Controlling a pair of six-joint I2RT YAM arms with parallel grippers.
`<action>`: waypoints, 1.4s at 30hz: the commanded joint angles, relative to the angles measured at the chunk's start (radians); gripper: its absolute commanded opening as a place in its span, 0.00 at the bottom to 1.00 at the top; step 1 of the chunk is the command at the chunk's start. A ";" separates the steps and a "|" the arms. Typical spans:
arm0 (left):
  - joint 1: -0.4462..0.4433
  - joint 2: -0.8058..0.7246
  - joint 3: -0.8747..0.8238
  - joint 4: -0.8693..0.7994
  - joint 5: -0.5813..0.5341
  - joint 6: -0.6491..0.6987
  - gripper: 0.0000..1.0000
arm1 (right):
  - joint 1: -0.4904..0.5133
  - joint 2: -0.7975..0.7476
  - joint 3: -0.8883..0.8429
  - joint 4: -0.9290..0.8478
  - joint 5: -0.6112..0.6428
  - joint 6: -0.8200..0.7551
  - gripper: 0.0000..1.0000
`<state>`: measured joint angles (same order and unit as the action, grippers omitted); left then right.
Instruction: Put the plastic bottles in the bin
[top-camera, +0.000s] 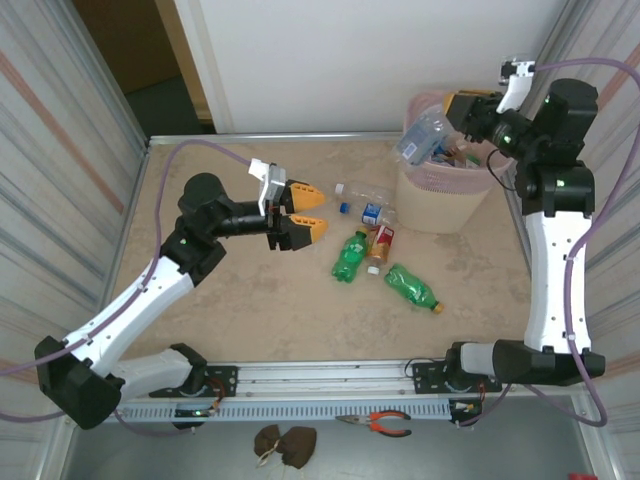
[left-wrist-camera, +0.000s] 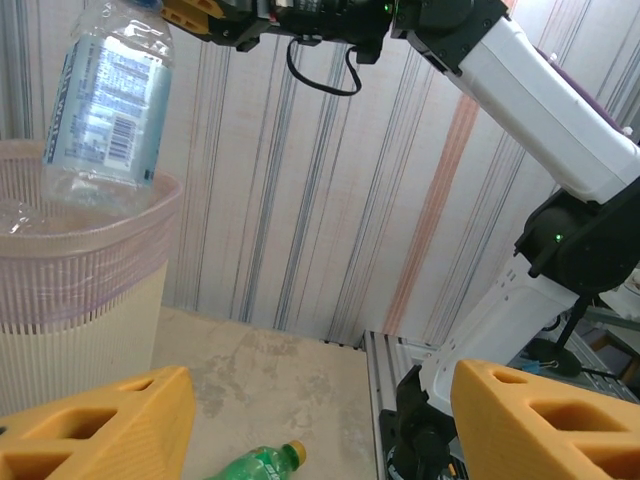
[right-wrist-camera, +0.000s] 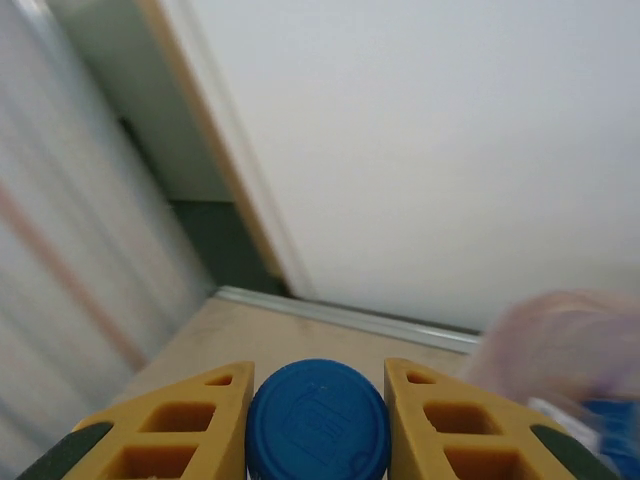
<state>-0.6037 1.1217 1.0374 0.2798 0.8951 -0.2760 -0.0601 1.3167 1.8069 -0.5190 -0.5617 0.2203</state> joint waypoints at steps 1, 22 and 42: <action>0.002 -0.029 -0.009 -0.017 -0.004 0.030 0.69 | -0.019 0.052 0.103 -0.102 0.225 -0.115 0.20; 0.009 -0.030 -0.006 -0.065 -0.025 0.055 0.69 | -0.068 0.507 0.400 -0.473 0.565 -0.348 0.21; 0.019 -0.035 -0.018 -0.087 -0.040 0.060 0.69 | -0.086 0.751 0.476 -0.519 0.602 -0.307 0.53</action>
<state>-0.5945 1.1156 1.0340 0.2035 0.8673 -0.2352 -0.1394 2.0624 2.2395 -0.9928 0.0235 -0.0975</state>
